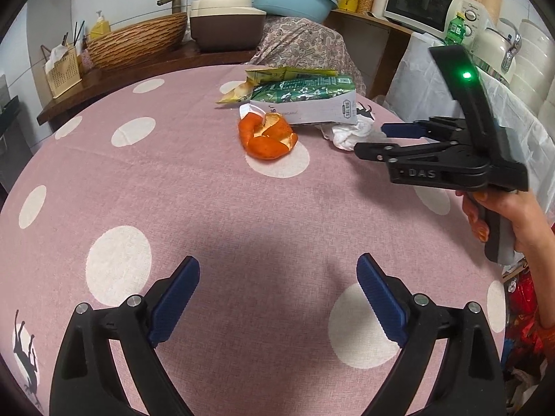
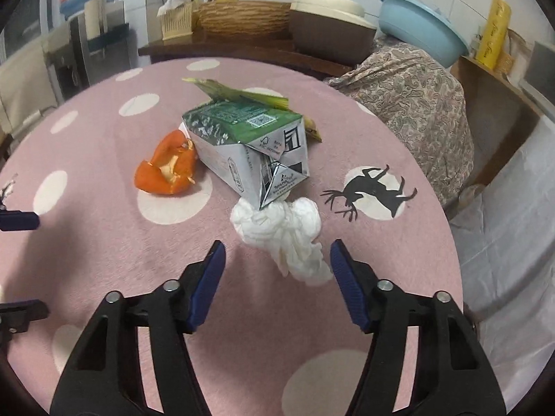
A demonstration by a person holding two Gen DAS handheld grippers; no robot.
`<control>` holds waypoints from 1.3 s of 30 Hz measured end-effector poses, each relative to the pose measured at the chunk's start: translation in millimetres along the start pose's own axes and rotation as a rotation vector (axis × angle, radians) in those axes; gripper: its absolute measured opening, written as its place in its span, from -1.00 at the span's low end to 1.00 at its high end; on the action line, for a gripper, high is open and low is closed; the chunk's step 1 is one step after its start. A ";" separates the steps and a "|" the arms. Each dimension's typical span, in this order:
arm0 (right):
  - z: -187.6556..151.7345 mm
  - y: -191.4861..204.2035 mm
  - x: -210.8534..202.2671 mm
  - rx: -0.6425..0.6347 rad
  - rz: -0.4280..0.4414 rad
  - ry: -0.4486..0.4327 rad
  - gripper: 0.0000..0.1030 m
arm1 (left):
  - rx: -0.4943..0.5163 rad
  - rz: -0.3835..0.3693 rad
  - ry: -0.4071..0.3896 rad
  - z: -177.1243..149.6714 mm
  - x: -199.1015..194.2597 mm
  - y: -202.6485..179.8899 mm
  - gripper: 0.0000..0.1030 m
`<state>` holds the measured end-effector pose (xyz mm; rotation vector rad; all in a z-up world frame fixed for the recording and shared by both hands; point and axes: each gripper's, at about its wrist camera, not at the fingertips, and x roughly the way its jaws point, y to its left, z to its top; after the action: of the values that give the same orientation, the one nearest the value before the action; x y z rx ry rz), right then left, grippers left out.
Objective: Collect trash
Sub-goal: 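Grasp the crumpled white tissue with the right tool, then grasp the orange peel with the left tool while the right tool holds the tissue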
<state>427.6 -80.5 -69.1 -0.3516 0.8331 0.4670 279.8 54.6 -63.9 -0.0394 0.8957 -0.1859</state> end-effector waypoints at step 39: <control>-88.0 -17.7 -90.3 0.225 0.100 -0.075 -0.56 | 0.080 0.170 0.054 93.0 96.7 -1.8 0.68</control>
<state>329.6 -160.1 -52.3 -0.0846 0.8238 0.4713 411.0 31.6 -80.2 0.1167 0.9403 -0.0647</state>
